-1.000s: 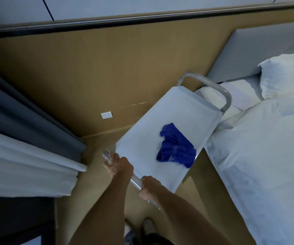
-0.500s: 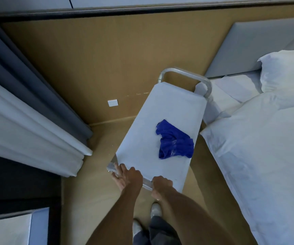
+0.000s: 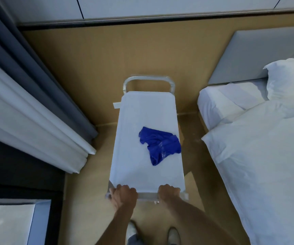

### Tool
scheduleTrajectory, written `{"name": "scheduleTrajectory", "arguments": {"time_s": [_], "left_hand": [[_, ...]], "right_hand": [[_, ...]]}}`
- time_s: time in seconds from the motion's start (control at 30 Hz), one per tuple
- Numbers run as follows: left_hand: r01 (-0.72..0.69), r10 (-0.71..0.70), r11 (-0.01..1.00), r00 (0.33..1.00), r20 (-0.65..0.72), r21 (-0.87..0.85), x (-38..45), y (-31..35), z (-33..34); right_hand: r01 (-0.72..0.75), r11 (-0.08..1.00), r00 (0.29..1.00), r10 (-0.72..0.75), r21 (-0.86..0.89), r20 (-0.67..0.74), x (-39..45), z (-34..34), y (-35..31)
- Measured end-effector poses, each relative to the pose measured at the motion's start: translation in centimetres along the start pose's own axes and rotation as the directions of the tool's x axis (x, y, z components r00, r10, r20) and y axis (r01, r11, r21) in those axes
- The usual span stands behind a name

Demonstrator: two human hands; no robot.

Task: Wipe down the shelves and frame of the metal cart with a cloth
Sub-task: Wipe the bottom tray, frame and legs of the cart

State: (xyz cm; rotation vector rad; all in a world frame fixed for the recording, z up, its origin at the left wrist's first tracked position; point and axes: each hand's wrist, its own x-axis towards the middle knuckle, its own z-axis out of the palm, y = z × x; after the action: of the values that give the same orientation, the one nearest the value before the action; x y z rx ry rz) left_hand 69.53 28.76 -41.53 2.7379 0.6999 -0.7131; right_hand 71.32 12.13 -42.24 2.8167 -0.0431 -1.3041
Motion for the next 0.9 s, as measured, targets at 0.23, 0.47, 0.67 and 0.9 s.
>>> {"name": "scheduleTrajectory", "arguments": {"time_s": [0.23, 0.47, 0.67, 0.9], "left_hand": [[0.034, -0.044, 0.944, 0.999, -0.025, -0.328, -7.6, 6.4, 5.4], [-0.125, 0.137, 0.79, 0.99, -0.026, -0.601, -10.8, 13.9, 7.4], [-0.063, 0.07, 0.899, 0.998, 0.001, -0.433, -6.6, 12.8, 5.8], [0.111, -0.09, 0.96, 0.992, 0.091, -0.256, 1.7, 8.3, 3.4]], "right_hand": [[-0.153, 0.985, 0.98, 0.141, -0.075, -0.144, 0.1, -1.8, 10.1], [-0.06, 0.966, 0.912, 0.155, 0.251, -0.381, 1.9, -6.4, 16.5], [-0.001, 0.998, 0.945, 0.021, 0.061, -0.325, 2.6, -5.6, 15.2], [-0.005, 0.993, 0.992, 0.019, 0.117, -0.127, 7.6, -2.7, 12.5]]}}
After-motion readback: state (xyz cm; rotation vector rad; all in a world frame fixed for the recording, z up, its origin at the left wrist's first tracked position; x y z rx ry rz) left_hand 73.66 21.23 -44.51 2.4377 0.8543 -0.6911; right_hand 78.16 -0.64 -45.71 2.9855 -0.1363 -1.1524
